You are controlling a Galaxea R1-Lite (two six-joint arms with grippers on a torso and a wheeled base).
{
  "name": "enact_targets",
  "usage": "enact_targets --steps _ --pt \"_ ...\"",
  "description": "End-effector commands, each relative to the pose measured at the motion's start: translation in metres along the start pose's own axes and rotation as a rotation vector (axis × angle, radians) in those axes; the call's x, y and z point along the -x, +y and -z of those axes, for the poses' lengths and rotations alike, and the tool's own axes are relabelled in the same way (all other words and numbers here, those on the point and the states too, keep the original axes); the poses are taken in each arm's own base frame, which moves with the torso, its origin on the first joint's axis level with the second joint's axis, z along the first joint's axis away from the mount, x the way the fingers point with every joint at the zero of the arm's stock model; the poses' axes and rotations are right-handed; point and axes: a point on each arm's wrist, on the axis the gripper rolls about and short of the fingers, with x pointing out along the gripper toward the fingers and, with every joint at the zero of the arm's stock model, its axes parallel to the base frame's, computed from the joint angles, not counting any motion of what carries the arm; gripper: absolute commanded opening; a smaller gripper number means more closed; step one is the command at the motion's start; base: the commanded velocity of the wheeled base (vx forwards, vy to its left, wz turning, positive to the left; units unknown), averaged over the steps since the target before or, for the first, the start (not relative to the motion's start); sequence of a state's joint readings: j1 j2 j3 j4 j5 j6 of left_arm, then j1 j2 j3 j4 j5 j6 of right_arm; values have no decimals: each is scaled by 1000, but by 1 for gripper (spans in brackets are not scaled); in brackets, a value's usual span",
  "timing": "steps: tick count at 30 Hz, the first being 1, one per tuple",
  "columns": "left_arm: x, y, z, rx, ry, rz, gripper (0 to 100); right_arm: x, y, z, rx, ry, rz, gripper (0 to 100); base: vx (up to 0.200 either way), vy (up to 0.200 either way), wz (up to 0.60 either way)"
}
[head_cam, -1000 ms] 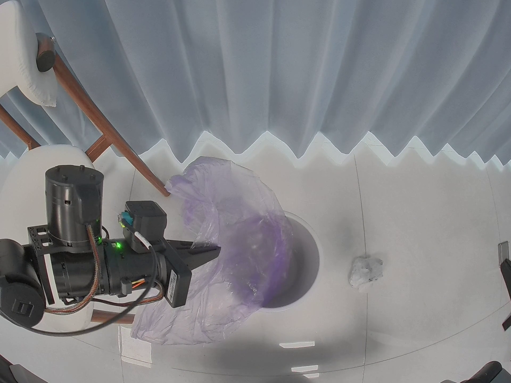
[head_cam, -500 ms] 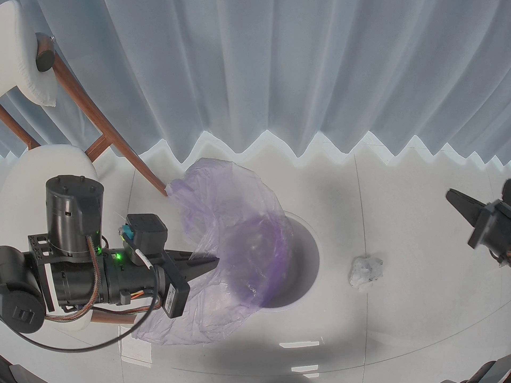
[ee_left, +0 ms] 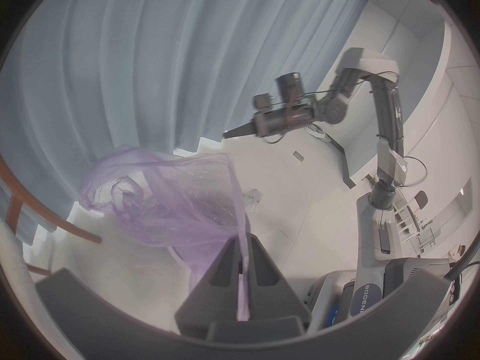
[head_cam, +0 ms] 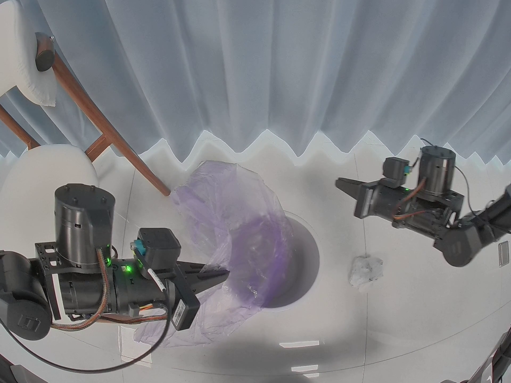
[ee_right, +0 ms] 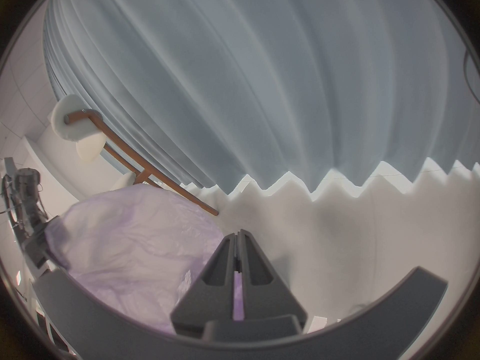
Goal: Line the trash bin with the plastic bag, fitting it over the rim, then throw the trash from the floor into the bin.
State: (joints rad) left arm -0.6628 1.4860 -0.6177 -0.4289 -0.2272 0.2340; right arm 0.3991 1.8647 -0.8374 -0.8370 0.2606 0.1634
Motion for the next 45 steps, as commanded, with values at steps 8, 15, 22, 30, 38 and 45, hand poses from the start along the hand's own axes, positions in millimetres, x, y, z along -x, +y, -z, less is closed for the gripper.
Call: enact_targets --steps 8,15,22,30,38,45 --pt "-17 -17 -6 -58 5 81 0 -182 -9 34 18 -26 -34 0 0 0 0" --pt "-17 -18 -7 -61 -2 85 0 -198 -10 35 17 -34 -21 0 0 0 0" --pt "-18 -17 -12 -61 -29 74 0 -197 0 48 -3 17 -44 0 0 0 0" --pt "-20 4 -23 -39 -64 7 0 -160 2 42 -95 112 -135 0 0 0 0" --pt "-41 18 -43 -37 -101 -16 0 -121 -1 33 -124 161 -176 0 0 0 0" --pt "-62 29 -45 -29 -89 -27 0 -80 8 46 -158 264 -218 0 0 0 0"
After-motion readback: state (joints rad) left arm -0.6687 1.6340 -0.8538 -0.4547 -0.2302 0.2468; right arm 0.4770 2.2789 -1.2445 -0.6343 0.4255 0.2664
